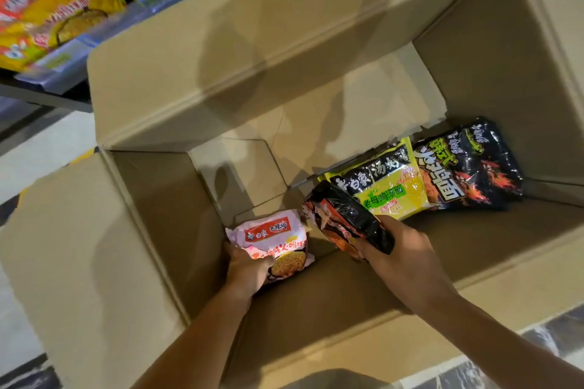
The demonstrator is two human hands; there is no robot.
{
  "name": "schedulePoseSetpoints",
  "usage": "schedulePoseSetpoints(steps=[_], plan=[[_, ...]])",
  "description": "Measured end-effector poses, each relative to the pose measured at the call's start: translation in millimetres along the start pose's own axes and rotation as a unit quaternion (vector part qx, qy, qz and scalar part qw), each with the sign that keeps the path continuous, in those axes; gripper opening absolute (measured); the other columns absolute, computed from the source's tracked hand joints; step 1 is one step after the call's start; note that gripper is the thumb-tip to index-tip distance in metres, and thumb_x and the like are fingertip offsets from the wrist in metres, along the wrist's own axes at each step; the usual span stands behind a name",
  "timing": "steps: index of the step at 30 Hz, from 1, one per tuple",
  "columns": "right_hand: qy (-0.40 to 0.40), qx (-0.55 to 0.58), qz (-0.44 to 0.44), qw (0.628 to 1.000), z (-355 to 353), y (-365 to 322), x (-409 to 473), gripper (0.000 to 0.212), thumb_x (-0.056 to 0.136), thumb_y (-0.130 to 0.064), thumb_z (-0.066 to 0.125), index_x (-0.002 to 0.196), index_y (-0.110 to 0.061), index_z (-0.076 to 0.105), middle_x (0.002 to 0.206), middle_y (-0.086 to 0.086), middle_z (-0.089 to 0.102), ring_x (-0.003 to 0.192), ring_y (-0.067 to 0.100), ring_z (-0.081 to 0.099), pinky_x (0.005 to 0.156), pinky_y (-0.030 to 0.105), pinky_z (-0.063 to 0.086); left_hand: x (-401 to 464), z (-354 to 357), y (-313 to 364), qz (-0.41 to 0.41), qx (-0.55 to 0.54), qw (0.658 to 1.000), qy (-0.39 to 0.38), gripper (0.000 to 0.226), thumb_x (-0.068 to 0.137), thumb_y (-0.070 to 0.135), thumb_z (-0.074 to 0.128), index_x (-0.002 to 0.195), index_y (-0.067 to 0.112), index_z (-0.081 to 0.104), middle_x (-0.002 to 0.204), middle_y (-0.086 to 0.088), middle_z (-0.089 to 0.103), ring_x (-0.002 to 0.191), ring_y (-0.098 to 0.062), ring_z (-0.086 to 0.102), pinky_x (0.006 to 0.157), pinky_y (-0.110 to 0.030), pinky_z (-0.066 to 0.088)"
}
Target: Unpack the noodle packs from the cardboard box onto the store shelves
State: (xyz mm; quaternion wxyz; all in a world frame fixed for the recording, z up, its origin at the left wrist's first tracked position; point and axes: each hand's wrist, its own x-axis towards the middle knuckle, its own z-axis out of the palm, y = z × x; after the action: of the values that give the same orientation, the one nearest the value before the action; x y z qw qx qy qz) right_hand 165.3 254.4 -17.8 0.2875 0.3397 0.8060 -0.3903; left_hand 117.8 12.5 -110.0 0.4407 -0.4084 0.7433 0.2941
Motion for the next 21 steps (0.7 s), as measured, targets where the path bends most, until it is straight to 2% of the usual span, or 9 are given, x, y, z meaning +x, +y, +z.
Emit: schedulePoseSetpoints(steps=[2,4,6,8,9,12,16,19,21], plan=[[-0.001,-0.005,0.004,1.000,4.3,4.4,-2.2,0.021,0.085,-0.033,0.074,0.104,-0.027,0.068,0.083,-0.006,0.069,0.078,0.018,0.062,0.062,0.026,0.042,3.0,6.7,-12.1,-0.018,-0.028,0.999,0.006,0.071,0.072,0.009,0.084,0.128,0.014,0.041,0.118,-0.009,0.063,0.102,-0.032,0.066,0.087,-0.044,0.057],[-0.008,-0.010,0.010,1.000,6.0,7.7,-4.3,0.029,0.084,-0.036,0.074,0.111,-0.026,0.069,0.092,-0.001,0.073,0.088,0.023,0.066,0.068,0.030,0.048,1.0,13.4,-15.7,-0.011,-0.044,0.999,-0.004,0.048,0.074,0.011,0.084,0.112,0.008,0.056,0.106,-0.011,0.068,0.092,-0.029,0.068,0.077,-0.037,0.058],[-0.020,-0.014,0.014,1.000,6.2,9.4,-4.1,0.031,0.085,-0.038,0.073,0.114,-0.026,0.068,0.096,-0.001,0.073,0.093,0.023,0.065,0.073,0.031,0.050,-3.8,20.7,-13.9,0.030,-0.040,0.998,-0.022,0.036,0.076,0.014,0.083,0.109,0.009,0.067,0.104,-0.010,0.069,0.088,-0.027,0.068,0.061,-0.030,0.056],[-0.016,-0.009,0.020,1.000,5.0,10.2,-4.4,0.033,0.085,-0.040,0.072,0.114,-0.027,0.066,0.097,-0.002,0.071,0.095,0.023,0.064,0.075,0.031,0.050,-12.7,26.8,-7.3,0.061,-0.027,0.997,-0.033,0.036,0.074,0.025,0.084,0.105,0.018,0.067,0.109,-0.009,0.065,0.093,-0.033,0.066,0.045,-0.029,0.053],[-0.007,-0.004,0.023,1.000,3.9,9.7,-5.0,0.034,0.085,-0.041,0.071,0.116,-0.029,0.063,0.097,-0.003,0.070,0.095,0.023,0.063,0.076,0.032,0.050,-16.7,29.1,-4.9,0.072,-0.035,0.996,-0.044,0.037,0.074,0.029,0.084,0.104,0.020,0.066,0.110,-0.010,0.065,0.094,-0.037,0.066,0.044,-0.029,0.050],[0.024,0.013,0.046,0.999,-3.1,5.6,-10.1,0.041,0.086,-0.041,0.069,0.123,-0.036,0.051,0.099,-0.003,0.067,0.093,0.021,0.062,0.077,0.035,0.051,-35.1,24.3,3.3,0.129,-0.046,0.989,-0.047,0.020,0.083,0.020,0.077,0.094,0.021,0.060,0.097,-0.006,0.069,0.083,-0.022,0.066,0.059,-0.026,0.046],[0.032,0.014,0.049,0.998,-28.4,-15.0,-27.8,0.041,0.084,-0.038,0.068,0.122,-0.036,0.052,0.091,-0.008,0.069,0.082,0.012,0.065,0.073,0.035,0.056,-69.8,-11.9,20.2,0.200,-0.031,0.979,-0.024,0.017,0.089,0.016,0.071,0.101,0.015,0.059,0.090,0.010,0.062,0.078,-0.002,0.059,0.058,-0.018,0.046],[0.032,-0.006,0.028,0.999,-56.1,-43.3,-49.8,0.040,0.084,-0.032,0.068,0.122,-0.034,0.055,0.085,-0.013,0.068,0.074,0.004,0.063,0.057,0.018,0.044,-95.5,-55.5,34.7,0.248,-0.021,0.969,0.001,0.019,0.089,0.020,0.071,0.103,0.018,0.058,0.092,0.006,0.064,0.080,-0.002,0.061,0.056,-0.012,0.043],[0.036,-0.016,0.006,0.999,-77.4,-66.9,-70.7,0.040,0.085,-0.032,0.069,0.123,-0.035,0.056,0.086,-0.013,0.069,0.071,0.003,0.063,0.054,0.013,0.040,-116.1,-90.2,41.9,0.275,-0.029,0.961,0.003,0.017,0.089,0.023,0.071,0.097,0.021,0.057,0.091,0.003,0.068,0.080,-0.013,0.067,0.059,-0.021,0.050]])
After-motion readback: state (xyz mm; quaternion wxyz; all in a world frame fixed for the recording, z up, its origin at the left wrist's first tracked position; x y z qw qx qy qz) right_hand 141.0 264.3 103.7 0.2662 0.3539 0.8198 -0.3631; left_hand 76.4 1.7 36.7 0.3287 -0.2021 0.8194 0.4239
